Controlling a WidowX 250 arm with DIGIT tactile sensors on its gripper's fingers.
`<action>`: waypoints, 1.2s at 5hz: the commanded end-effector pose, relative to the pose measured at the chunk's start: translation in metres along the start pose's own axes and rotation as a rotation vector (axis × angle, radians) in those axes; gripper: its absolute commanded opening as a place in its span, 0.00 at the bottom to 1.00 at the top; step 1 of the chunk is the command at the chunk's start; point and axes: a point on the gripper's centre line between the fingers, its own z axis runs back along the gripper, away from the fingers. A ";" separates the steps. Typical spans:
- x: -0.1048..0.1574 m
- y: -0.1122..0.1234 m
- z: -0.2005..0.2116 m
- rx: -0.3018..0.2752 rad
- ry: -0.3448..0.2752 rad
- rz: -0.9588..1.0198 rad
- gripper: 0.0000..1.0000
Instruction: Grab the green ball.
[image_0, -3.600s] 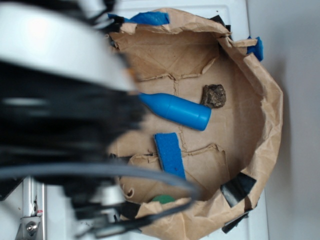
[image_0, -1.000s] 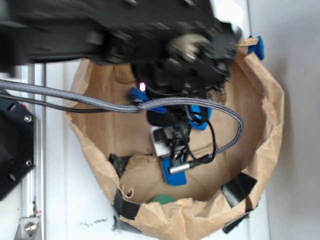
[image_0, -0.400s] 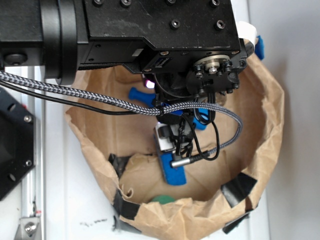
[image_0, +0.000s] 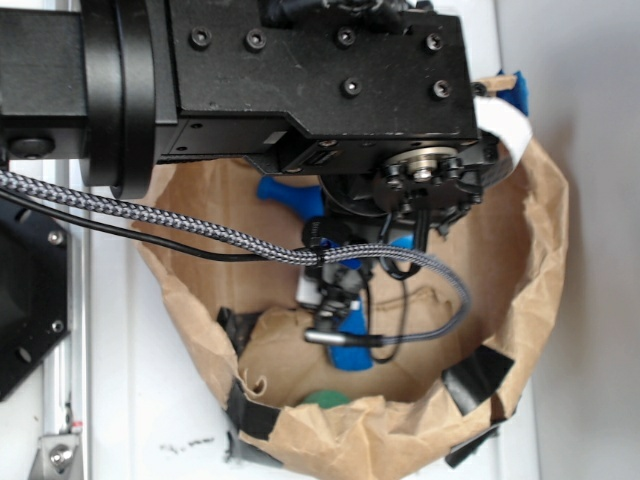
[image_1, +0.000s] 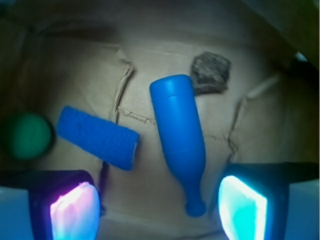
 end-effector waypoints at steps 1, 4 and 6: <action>0.006 -0.004 0.032 -0.034 -0.292 -0.514 1.00; -0.005 0.010 0.004 -0.082 -0.413 -1.030 1.00; 0.004 -0.026 -0.028 -0.237 -0.293 -1.145 1.00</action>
